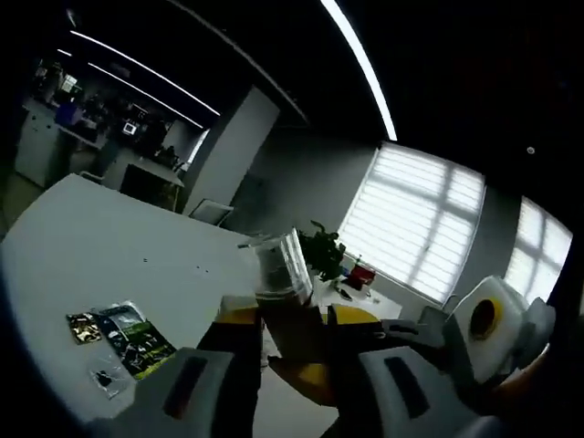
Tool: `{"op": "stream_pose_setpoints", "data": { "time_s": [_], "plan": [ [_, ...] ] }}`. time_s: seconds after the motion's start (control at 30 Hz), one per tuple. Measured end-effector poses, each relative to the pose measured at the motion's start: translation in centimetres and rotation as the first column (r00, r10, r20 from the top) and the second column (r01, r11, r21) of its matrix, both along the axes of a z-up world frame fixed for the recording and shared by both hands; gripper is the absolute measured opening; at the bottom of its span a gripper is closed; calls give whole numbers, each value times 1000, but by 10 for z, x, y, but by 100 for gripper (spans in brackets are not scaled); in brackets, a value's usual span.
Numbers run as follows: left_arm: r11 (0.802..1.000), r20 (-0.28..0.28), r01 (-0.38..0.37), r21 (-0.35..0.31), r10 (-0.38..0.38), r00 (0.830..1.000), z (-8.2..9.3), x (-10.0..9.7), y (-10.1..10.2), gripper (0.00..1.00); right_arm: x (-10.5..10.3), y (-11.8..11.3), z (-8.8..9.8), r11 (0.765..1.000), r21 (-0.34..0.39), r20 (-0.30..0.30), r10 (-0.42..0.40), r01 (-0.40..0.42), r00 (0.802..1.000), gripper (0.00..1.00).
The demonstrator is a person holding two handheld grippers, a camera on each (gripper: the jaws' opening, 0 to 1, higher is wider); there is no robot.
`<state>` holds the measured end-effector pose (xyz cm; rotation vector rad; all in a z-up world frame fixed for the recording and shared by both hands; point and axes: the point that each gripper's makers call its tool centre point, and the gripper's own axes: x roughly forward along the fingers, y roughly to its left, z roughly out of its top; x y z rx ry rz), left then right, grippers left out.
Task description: Arrange the skincare products in the storage area until every visible bottle or jar stands upright without overlapping.
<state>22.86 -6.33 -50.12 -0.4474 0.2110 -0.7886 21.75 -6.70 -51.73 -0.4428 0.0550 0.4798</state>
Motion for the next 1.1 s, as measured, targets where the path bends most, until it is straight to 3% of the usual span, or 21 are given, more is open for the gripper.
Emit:
{"op": "stream_pose_setpoints", "data": {
  "time_s": [0.17, 0.23, 0.3, 0.37, 0.47, 0.5, 0.53, 0.6, 0.63, 0.73, 0.77, 0.83, 0.93, 1.03, 1.1],
  "plan": [
    [999, 6, 6, -31, -6, 1000, 2, -1, 5, 19, -3, 0, 3, 1000, -2, 11, 19, -19, 1000, 20],
    [995, -10, 36, -95, -37, 999, 5, -2, 7, 18, -5, 3, 7, 999, 5, 21, 45, -46, 999, 21],
    [990, 17, 78, -121, -77, 997, 9, -2, 11, 18, -8, 8, 10, 993, 61, -3, 98, -97, 995, 21],
    [981, 30, 141, -134, -138, 990, 11, -7, 12, 18, -11, 12, 8, 981, 90, -37, 177, -173, 983, 23],
    [966, 67, 211, -151, -203, 977, 19, -15, 14, 18, -22, 21, 19, 939, 207, -86, 298, -276, 951, 25],
    [949, 90, 275, -153, -264, 960, 25, -23, 15, 17, -24, 22, 22, 930, 220, -79, 319, -296, 944, 26],
    [941, 97, 300, -155, -288, 953, 27, -26, 15, 17, -30, 28, 23, 895, 286, -113, 387, -343, 915, 26],
    [923, 146, 373, -93, -358, 922, 32, -35, 17, 17, -35, 29, 26, 863, 342, -139, 437, -371, 889, 25],
    [913, 160, 401, -79, -386, 909, 34, -39, 17, 17, -41, 31, 30, 829, 372, -142, 496, -418, 857, 25],
    [853, 191, 521, -14, -510, 839, 40, -58, 16, 17, -54, 35, 32, 772, 395, -164, 593, -498, 788, 23],
    [836, 204, 549, 8, -539, 817, 42, -63, 15, 17, -56, 36, 32, 761, 401, -171, 609, -510, 774, 23],
    [798, 225, 602, 15, -590, 776, 47, -73, 13, 16, -61, 41, 31, 723, 416, -173, 658, -551, 733, 23],
    [756, 235, 655, 15, -639, 732, 51, -80, 12, 16, -71, 46, 35, 662, 499, -192, 713, -559, 674, 22],
    [718, 249, 694, 42, -680, 689, 53, -83, 14, 16, -77, 47, 38, 623, 555, -207, 745, -551, 634, 21],
    [715, 246, 696, 68, -688, 683, 52, -80, 13, 16, -74, 45, 36, 648, 542, -214, 723, -536, 657, 20]
  ]
}}
